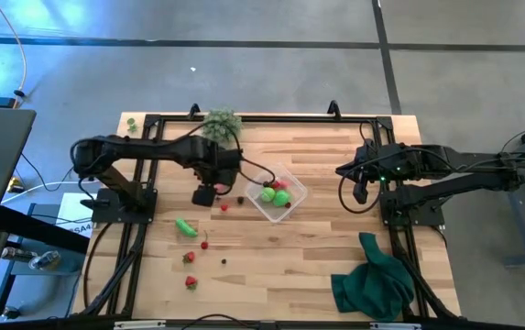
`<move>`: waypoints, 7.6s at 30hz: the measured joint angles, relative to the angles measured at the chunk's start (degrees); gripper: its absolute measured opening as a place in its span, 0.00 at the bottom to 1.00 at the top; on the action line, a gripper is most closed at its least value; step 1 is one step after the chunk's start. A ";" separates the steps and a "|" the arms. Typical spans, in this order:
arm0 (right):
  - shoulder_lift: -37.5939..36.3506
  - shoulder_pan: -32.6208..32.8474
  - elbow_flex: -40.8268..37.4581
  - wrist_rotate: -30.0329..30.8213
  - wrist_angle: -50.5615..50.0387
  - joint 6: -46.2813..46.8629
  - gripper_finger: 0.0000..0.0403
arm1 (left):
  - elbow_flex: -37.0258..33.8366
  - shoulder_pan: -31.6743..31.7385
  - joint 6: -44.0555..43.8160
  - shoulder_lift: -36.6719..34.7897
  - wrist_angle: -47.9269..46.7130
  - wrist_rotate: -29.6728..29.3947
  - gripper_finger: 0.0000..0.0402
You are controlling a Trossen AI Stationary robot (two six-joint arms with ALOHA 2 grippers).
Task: Pick and placing Produce into tupperware
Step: Put the red strawberry into the transparent bin, then put the red cherry into the transparent bin
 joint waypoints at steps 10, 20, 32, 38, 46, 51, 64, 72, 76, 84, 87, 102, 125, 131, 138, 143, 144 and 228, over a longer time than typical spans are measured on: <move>0.01 0.00 0.00 0.01 -0.02 -0.01 0.06 | -10.86 4.98 14.24 -0.30 17.60 7.29 0.50; -0.01 -0.01 0.00 0.01 -0.02 -0.01 0.06 | -10.88 13.25 28.77 -0.15 18.66 11.04 0.44; 0.01 0.00 0.00 0.01 0.00 0.00 0.06 | -10.88 13.44 54.10 0.04 26.72 10.73 0.45; 0.01 0.00 0.00 -0.01 0.00 0.00 0.06 | -10.93 13.44 54.23 1.99 24.60 10.78 0.45; 0.00 -0.01 0.00 0.00 0.00 -0.01 0.06 | -10.93 13.44 54.40 7.20 24.58 10.58 0.45; -0.01 -0.02 0.00 0.01 0.00 0.00 0.06 | -10.93 13.44 54.37 9.83 24.42 9.24 0.45; 0.01 -0.01 0.00 0.00 0.00 -0.02 0.06 | -10.93 13.44 54.20 11.21 26.44 9.44 0.45; 0.00 -0.02 0.00 0.00 0.00 0.00 0.06 | -10.92 13.43 52.44 13.39 26.34 9.66 0.45; 0.01 -0.02 0.00 0.01 0.00 -0.01 0.06 | -10.93 13.44 52.21 14.43 26.45 9.62 0.45; 0.00 -0.02 0.00 0.00 0.00 -0.01 0.06 | -10.93 13.43 51.15 14.56 26.56 7.70 0.45; 0.01 0.00 0.00 0.01 0.00 0.00 0.06 | -10.93 13.44 50.17 14.56 26.60 7.28 0.45; 0.01 -0.02 0.00 0.01 0.00 -0.02 0.06 | -10.93 13.42 46.88 14.56 26.58 7.08 0.44; -0.01 -0.02 0.00 0.01 0.00 0.00 0.06 | -10.34 13.42 43.99 14.56 26.31 8.61 0.36; 0.01 -0.01 0.00 0.01 0.00 -0.01 0.06 | -7.85 13.42 42.37 14.56 25.49 11.29 0.32; 0.01 0.00 0.00 -0.01 0.00 0.00 0.06 | -1.18 13.42 42.13 14.56 16.80 12.68 0.36; 0.00 0.00 0.00 -0.01 0.00 -0.01 0.06 | 5.95 13.42 40.69 14.56 11.73 13.55 0.33; 0.01 -0.02 0.00 0.01 0.00 -0.02 0.06 | 7.54 13.42 40.16 14.56 11.21 14.53 0.33; -0.01 0.00 0.00 -0.01 0.00 -0.02 0.06 | 44.47 3.28 28.02 31.12 -4.70 12.41 0.57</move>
